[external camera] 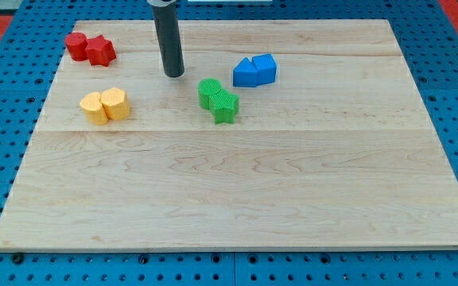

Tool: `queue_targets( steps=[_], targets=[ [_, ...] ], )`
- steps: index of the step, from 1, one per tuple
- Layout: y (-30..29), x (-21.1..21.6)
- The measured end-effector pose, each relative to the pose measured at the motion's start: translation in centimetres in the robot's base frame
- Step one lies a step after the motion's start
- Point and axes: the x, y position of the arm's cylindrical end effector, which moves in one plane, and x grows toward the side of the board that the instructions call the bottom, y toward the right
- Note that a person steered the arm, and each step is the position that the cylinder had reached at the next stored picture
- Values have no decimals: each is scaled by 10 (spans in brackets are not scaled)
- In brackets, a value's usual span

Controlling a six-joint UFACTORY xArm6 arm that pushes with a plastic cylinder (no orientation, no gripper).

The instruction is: Push red circle along with red star right and a bit down

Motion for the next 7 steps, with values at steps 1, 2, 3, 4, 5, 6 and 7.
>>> queue_targets(
  steps=[1,2,3,4,5,6,7],
  targets=[
    [-14,19],
    [-7,22],
    [5,22],
    [-23,4],
    [-72,5],
    [-155,-3],
    [-207,-7]
  ],
)
